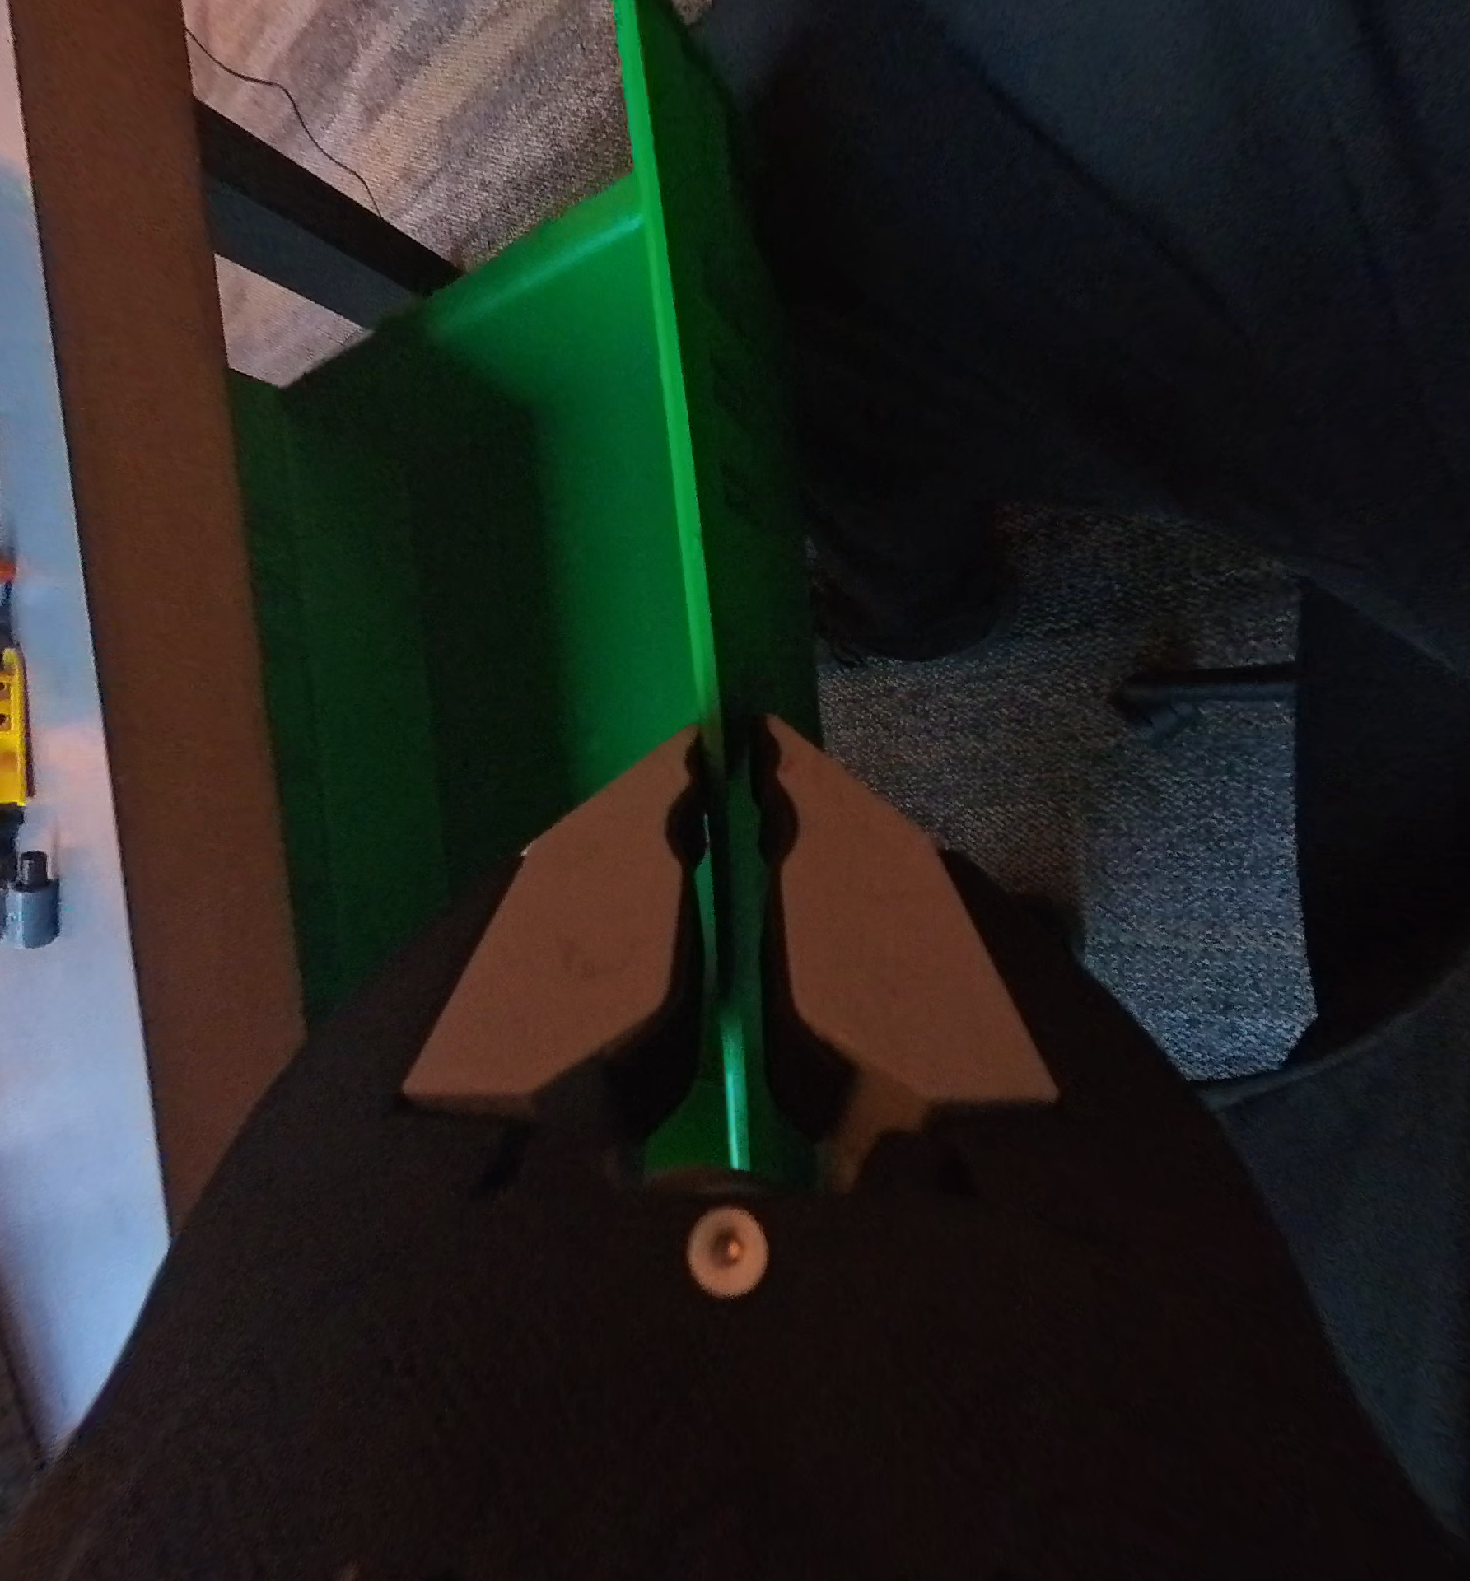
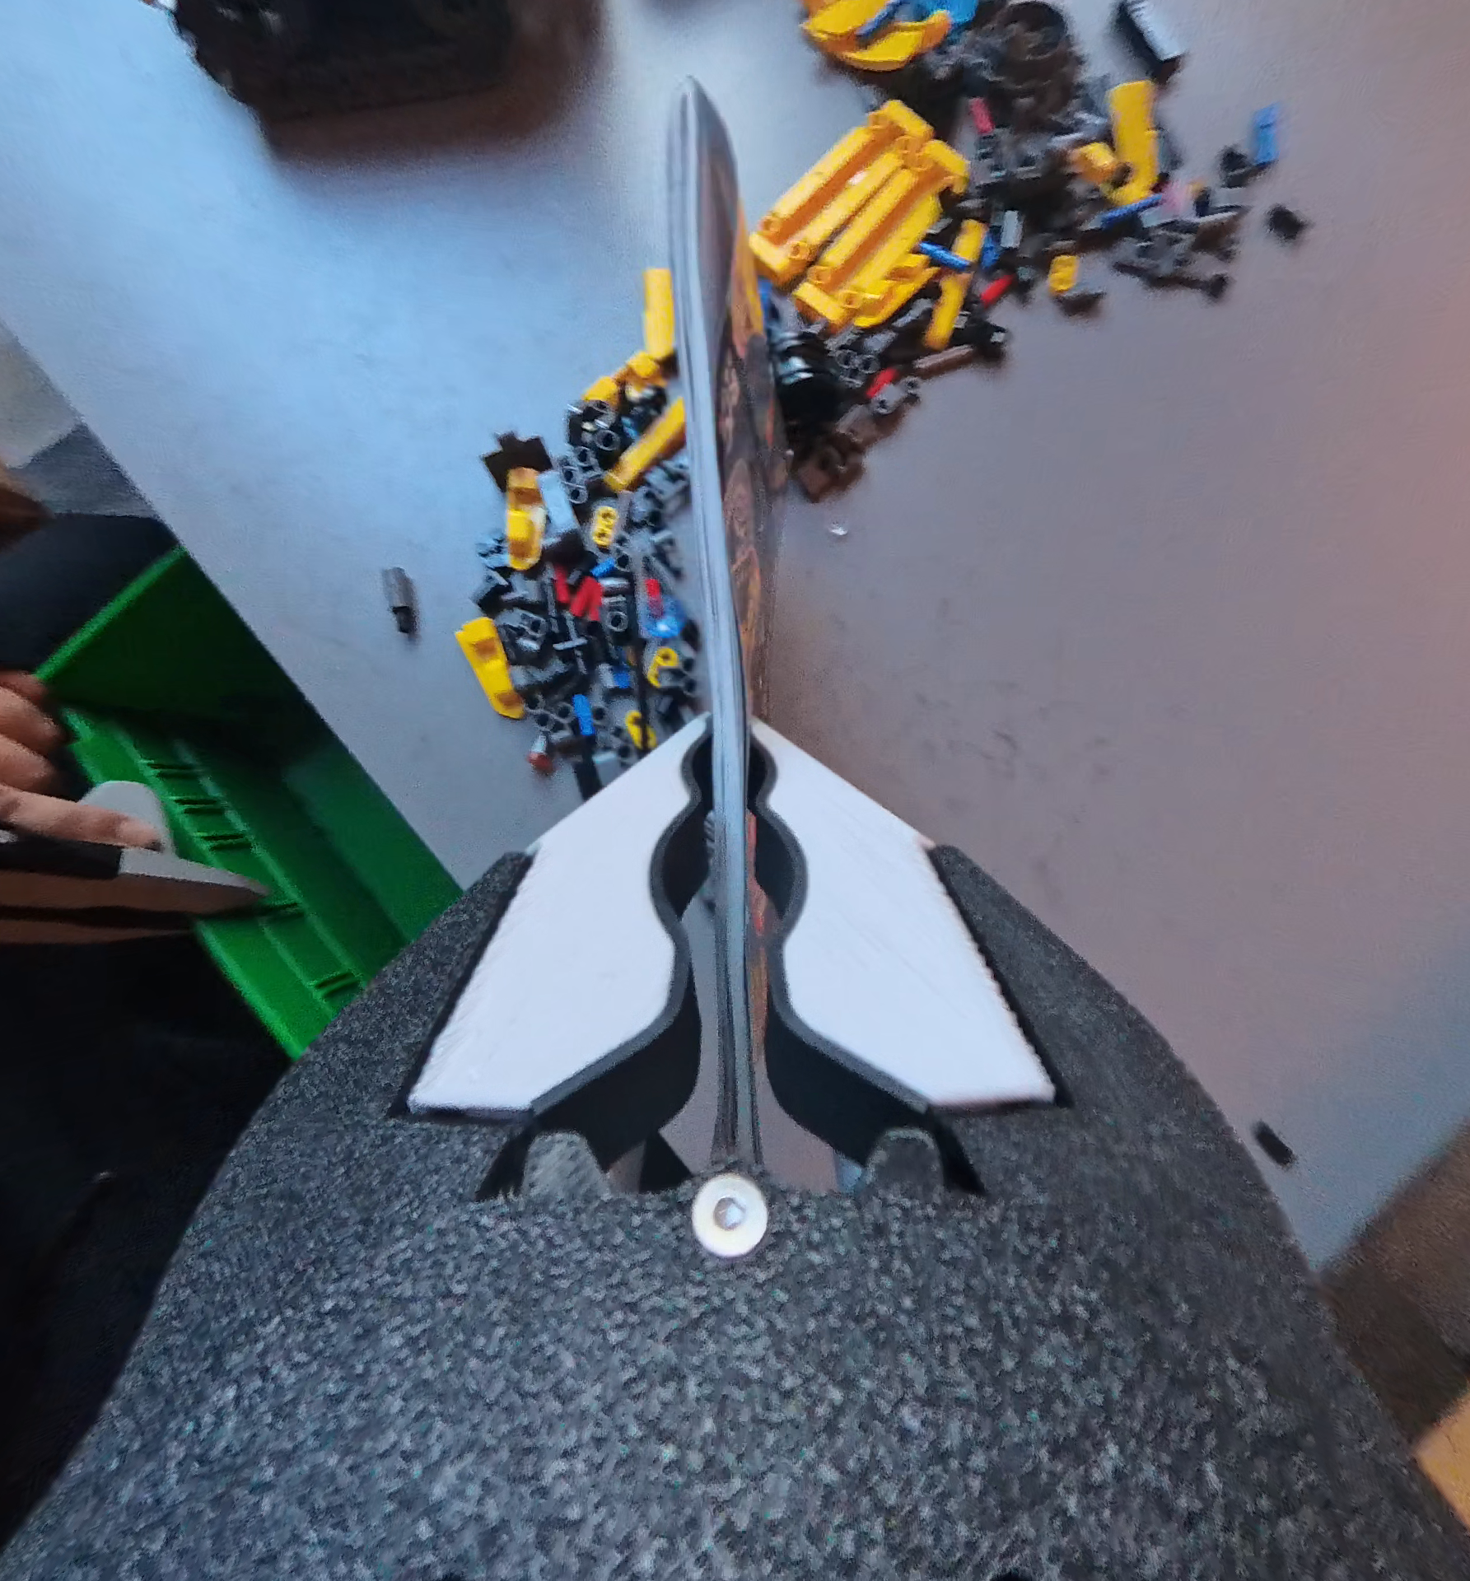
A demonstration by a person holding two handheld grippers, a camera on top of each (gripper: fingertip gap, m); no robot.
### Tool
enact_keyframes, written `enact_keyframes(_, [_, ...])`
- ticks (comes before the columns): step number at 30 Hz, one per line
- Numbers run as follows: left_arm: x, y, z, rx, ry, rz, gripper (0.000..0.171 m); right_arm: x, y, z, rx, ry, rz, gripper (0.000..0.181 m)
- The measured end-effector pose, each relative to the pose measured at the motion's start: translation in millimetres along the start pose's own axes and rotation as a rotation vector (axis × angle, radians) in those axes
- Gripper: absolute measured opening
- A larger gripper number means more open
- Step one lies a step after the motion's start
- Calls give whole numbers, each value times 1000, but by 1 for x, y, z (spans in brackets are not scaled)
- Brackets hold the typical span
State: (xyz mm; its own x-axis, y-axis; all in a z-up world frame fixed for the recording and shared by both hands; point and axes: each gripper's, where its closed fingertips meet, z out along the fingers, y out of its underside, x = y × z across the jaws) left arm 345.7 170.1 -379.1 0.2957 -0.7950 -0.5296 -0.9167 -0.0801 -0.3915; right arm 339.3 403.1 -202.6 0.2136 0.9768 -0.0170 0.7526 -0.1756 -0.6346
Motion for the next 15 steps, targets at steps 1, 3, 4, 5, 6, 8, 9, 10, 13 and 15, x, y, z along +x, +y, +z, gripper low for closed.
enact_keyframes(1, [0,0,0,-1,2,2,6,4,4,-5,-4,34,0,0])
enact_keyframes(3, [1,-1,0,3,6,4,6,14,16,-15,-18,99,12,0])
enact_keyframes(4, [1,-1,1,4,9,6,5,20,23,-19,-29,140,10,0])
enact_keyframes(5, [3,-1,1,5,13,8,5,27,31,-23,-43,183,7,0])
enact_keyframes(6, [4,-1,2,7,16,12,6,33,38,-26,-58,224,2,0])
enact_keyframes(8, [7,-2,3,4,23,12,6,38,48,-30,-85,262,5,0])
enact_keyframes(9, [7,-3,3,4,23,12,7,37,52,-29,-102,261,8,0])
enact_keyframes(10, [8,-3,3,7,26,9,7,34,54,-27,-122,250,7,0])
enact_keyframes(13, [9,-1,1,9,25,2,8,18,52,-19,-182,196,-4,0])
enact_keyframes(15, [10,0,-1,9,20,4,7,17,48,-16,-217,197,-11,0])
